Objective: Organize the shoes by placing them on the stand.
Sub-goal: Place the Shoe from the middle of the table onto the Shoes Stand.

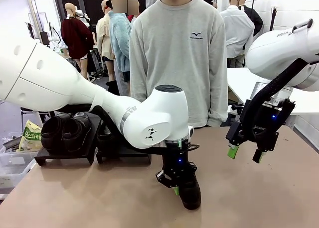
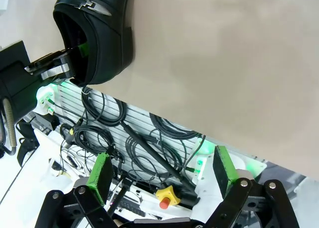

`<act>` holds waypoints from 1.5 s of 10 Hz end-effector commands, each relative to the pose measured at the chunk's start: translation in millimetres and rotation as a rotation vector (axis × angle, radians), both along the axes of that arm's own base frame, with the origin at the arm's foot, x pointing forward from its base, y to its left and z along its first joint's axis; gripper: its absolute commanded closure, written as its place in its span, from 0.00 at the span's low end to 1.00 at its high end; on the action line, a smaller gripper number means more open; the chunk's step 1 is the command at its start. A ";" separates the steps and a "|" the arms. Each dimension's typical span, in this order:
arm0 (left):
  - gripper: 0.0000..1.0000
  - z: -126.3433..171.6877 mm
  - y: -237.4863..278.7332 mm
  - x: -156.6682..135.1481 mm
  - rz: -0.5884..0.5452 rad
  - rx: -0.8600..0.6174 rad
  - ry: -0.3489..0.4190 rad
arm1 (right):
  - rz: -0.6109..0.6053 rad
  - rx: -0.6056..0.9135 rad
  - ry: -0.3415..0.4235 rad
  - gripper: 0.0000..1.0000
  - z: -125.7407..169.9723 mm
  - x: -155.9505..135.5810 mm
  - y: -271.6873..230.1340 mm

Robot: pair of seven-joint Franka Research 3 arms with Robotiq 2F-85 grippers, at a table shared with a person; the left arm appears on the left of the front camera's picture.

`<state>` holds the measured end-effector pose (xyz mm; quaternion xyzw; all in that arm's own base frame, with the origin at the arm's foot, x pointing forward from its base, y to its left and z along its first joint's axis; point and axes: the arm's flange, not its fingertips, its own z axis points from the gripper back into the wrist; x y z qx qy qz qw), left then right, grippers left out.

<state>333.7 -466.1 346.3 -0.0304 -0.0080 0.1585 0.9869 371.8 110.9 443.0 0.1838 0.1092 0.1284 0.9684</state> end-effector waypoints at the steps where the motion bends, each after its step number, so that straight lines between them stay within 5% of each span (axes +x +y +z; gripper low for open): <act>1: 1.00 3.2 1.7 -1.8 -0.032 0.011 -0.002 | 0.012 -0.006 0.007 0.00 2.6 0.6 0.7; 4: 1.00 32.4 16.3 -42.9 -0.172 -0.007 -0.023 | 0.012 -0.006 0.007 0.00 2.6 0.6 0.7; 7: 1.00 83.3 75.4 -69.1 -0.227 -0.039 -0.231 | 0.012 -0.006 0.007 0.00 2.6 0.6 0.7; 13: 1.00 107.0 145.7 15.2 -0.299 -0.012 -0.368 | 0.012 -0.006 0.007 0.00 2.6 0.6 0.7; 14: 1.00 110.0 144.4 13.9 -0.198 -0.132 -0.258 | 0.012 -0.006 0.007 0.00 2.6 0.6 0.7; 15: 1.00 107.7 150.9 1.6 -0.289 0.021 -0.348 | 0.012 -0.006 0.007 0.00 2.6 0.6 0.7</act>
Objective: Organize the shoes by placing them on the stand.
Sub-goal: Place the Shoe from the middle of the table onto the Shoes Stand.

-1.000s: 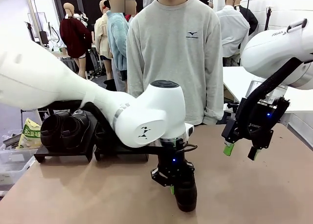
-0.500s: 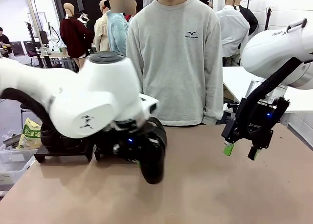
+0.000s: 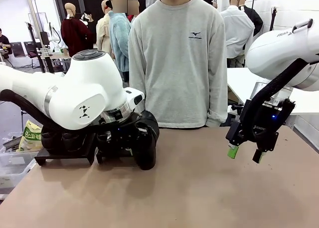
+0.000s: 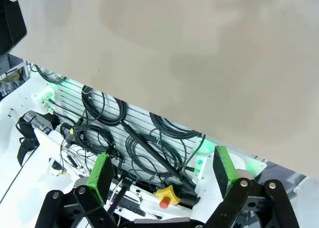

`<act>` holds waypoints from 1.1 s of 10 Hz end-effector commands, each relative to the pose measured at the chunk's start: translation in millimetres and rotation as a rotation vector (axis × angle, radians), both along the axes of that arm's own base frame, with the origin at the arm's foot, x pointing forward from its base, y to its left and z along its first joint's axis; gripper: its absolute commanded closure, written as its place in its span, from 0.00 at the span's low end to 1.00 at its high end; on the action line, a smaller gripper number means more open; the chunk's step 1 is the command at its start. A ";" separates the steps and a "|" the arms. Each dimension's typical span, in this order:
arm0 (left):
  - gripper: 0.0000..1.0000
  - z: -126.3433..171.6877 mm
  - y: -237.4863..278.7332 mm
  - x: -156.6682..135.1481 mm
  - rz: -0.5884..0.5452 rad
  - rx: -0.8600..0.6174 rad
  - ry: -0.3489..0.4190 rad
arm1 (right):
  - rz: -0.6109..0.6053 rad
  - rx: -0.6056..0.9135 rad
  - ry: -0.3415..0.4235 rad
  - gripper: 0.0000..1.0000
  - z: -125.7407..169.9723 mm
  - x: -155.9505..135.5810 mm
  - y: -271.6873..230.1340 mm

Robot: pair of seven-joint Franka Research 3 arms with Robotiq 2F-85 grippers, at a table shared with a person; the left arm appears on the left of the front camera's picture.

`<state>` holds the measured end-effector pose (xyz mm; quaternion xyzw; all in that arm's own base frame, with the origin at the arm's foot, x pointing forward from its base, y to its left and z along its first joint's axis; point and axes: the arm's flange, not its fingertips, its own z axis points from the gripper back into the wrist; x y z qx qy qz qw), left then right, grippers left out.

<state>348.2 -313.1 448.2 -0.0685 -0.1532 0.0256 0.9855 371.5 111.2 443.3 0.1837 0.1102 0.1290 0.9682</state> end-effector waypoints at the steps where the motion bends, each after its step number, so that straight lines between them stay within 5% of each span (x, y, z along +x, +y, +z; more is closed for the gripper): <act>1: 1.00 5.8 -2.1 -13.0 -0.025 0.047 -0.046 | 0.010 -0.006 0.005 0.00 2.3 1.0 0.4; 3: 1.00 -0.7 -2.3 -4.8 -0.011 0.011 -0.003 | 0.010 -0.006 0.005 0.00 2.3 1.0 0.4; 6: 1.00 3.3 5.5 13.2 0.004 -0.046 -0.205 | 0.010 -0.006 0.005 0.00 2.3 1.0 0.4; 11: 1.00 4.8 19.5 41.9 -0.003 0.009 -0.290 | 0.010 -0.006 0.005 0.00 2.3 1.0 0.4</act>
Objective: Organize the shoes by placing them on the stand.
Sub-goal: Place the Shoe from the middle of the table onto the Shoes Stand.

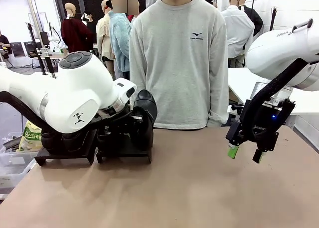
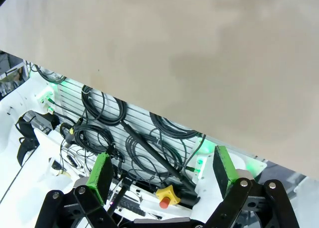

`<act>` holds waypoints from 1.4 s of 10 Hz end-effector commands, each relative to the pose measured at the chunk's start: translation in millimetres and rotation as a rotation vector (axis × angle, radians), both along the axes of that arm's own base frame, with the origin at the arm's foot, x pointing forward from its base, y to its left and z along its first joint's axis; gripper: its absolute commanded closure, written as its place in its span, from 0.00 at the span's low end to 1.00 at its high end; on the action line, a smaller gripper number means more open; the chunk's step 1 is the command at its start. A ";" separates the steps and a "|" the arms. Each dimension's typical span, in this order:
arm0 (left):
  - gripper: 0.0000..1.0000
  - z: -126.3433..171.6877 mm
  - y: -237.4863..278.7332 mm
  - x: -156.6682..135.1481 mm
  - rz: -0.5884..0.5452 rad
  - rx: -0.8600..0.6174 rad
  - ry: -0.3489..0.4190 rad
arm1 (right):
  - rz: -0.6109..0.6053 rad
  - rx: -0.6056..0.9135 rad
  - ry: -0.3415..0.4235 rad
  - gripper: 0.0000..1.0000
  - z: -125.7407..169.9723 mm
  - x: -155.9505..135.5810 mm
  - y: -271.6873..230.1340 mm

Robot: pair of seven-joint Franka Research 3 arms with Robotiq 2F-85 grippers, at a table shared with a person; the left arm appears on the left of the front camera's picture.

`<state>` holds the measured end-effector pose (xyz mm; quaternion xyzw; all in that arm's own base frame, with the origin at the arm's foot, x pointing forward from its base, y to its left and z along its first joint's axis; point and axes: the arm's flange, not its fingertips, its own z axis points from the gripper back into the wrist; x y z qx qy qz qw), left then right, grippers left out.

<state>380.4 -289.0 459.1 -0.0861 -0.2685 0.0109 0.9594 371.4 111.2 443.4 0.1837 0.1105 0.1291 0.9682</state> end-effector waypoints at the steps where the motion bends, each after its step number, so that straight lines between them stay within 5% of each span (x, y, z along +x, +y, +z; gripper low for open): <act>1: 1.00 -13.9 -5.3 16.6 0.028 0.042 -0.060 | 0.010 -0.006 0.005 0.00 2.3 1.1 0.4; 4: 1.00 -28.7 -2.9 31.7 0.105 0.090 -0.128 | 0.010 -0.006 0.005 0.00 2.3 1.1 0.4; 14: 1.00 -69.1 -10.1 92.1 0.177 0.159 -0.055 | 0.010 -0.006 0.005 0.00 2.3 1.1 0.4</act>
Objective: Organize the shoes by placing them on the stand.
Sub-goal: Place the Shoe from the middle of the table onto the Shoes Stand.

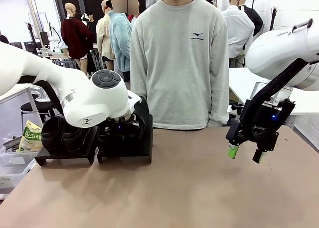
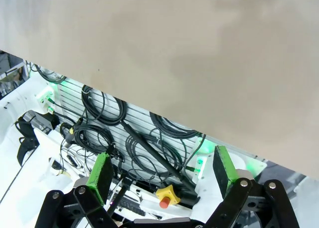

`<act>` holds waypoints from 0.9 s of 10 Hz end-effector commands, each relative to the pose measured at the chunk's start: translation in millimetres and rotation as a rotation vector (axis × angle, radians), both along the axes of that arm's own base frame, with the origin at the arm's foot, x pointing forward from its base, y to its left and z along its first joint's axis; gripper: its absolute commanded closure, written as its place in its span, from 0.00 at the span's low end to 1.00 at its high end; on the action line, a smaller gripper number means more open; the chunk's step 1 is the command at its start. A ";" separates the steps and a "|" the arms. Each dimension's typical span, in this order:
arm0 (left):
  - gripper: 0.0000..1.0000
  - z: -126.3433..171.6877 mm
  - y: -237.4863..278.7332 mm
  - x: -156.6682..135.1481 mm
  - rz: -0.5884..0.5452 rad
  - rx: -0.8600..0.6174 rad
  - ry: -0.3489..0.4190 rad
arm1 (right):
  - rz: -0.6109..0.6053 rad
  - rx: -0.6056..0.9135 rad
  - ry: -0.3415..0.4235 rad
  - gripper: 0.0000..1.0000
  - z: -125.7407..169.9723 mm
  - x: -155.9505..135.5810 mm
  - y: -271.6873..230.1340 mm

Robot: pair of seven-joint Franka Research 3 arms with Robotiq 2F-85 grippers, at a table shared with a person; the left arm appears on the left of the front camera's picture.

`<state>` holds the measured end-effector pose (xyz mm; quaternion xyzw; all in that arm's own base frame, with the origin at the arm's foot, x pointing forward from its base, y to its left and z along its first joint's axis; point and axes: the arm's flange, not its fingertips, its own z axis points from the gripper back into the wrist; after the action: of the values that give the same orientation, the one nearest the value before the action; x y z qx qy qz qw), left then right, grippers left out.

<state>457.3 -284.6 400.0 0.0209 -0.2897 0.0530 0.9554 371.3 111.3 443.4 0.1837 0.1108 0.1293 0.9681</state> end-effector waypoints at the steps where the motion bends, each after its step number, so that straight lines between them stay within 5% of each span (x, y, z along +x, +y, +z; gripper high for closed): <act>1: 1.00 -10.2 -13.4 16.1 0.038 -0.030 -0.018 | 0.009 -0.006 0.004 0.00 2.2 1.2 0.3; 9: 1.00 7.2 -5.7 6.7 0.147 -0.081 0.063 | 0.009 -0.006 0.004 0.00 2.2 1.2 0.3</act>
<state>468.7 -284.9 403.7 0.0111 -0.2595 0.1197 0.9582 371.2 111.3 443.4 0.1837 0.1109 0.1293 0.9681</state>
